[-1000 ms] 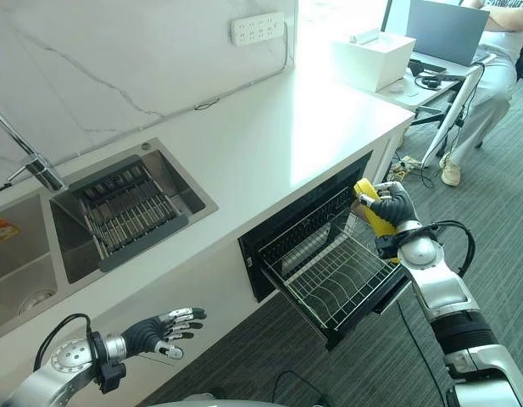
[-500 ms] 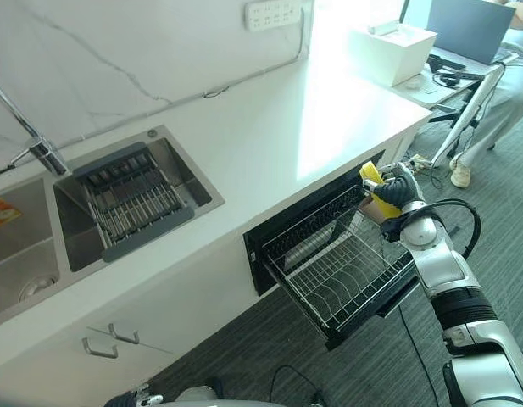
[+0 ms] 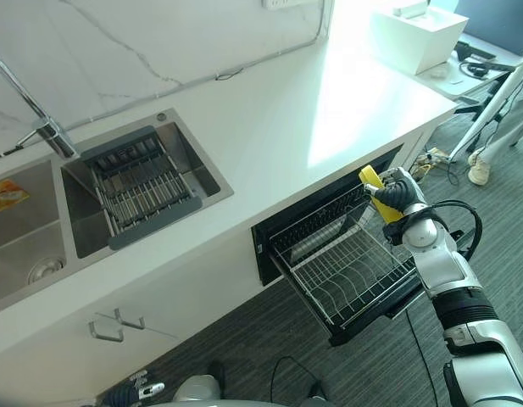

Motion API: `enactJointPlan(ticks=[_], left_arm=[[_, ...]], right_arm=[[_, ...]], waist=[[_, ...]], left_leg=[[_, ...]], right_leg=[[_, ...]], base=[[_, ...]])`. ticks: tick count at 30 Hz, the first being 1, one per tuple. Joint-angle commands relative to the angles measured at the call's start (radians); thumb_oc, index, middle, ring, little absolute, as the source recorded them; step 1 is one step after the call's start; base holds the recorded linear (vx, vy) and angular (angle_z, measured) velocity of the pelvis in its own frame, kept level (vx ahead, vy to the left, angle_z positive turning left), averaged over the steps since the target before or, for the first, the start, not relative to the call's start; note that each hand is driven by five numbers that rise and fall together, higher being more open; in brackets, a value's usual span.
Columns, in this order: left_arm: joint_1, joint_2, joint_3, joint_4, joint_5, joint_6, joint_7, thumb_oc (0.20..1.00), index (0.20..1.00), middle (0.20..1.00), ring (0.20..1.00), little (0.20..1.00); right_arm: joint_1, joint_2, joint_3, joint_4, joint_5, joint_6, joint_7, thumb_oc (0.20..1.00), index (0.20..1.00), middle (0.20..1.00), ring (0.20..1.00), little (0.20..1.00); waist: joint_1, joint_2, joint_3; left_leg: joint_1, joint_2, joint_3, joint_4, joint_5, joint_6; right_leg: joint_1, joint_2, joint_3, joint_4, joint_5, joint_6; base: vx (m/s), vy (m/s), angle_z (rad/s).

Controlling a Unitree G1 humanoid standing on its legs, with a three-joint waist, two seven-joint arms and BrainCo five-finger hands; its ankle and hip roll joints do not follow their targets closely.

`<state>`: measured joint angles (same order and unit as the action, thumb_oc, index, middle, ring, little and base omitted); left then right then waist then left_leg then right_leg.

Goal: Place the dishes in the dishwasher.

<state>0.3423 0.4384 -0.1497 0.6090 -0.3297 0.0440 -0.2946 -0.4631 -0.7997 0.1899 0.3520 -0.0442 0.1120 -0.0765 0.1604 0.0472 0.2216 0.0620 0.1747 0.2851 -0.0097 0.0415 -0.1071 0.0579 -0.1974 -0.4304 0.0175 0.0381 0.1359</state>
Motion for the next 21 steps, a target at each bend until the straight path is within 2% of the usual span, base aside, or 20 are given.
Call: enactJointPlan(ticks=[1,12,21], left_arm=[[-0.003,0.055,0.013,-0.024,0.001,-0.038,0.020,1.000,1.000,1.000,1.000,1.000],[-0.017,0.044,0.024,-0.046,-0.021,-0.032,0.042,1.000,1.000,1.000,1.000,1.000],[-0.027,0.047,0.034,-0.044,-0.037,-0.033,0.044,1.000,1.000,1.000,1.000,1.000]], right_arm=[[-0.107,-0.061,0.018,-0.022,-0.033,-0.084,-0.051,0.200,0.200,0.200,0.200,0.200],[-0.063,-0.033,0.042,0.011,-0.178,-0.114,-0.125,0.200,0.200,0.200,0.200,0.200],[-0.086,-0.028,0.087,0.071,-0.212,-0.116,-0.150,0.200,0.200,0.200,0.200,0.200]], waist=[[0.032,-0.019,-0.020],[0.029,-0.021,-0.002],[0.036,-0.018,0.005]], left_leg=[[-0.064,0.021,-0.069,0.153,-0.044,0.002],[-0.082,0.022,-0.057,0.189,-0.059,0.010],[-0.092,0.018,-0.055,0.204,-0.065,0.014]], right_leg=[[-0.019,-0.056,-0.042,0.188,-0.125,0.013],[-0.039,-0.065,-0.046,0.224,-0.138,0.012],[-0.050,-0.074,-0.057,0.247,-0.146,0.013]], base=[[-0.04,0.010,0.02],[-0.04,0.006,0.00],[-0.03,0.009,0.01]])
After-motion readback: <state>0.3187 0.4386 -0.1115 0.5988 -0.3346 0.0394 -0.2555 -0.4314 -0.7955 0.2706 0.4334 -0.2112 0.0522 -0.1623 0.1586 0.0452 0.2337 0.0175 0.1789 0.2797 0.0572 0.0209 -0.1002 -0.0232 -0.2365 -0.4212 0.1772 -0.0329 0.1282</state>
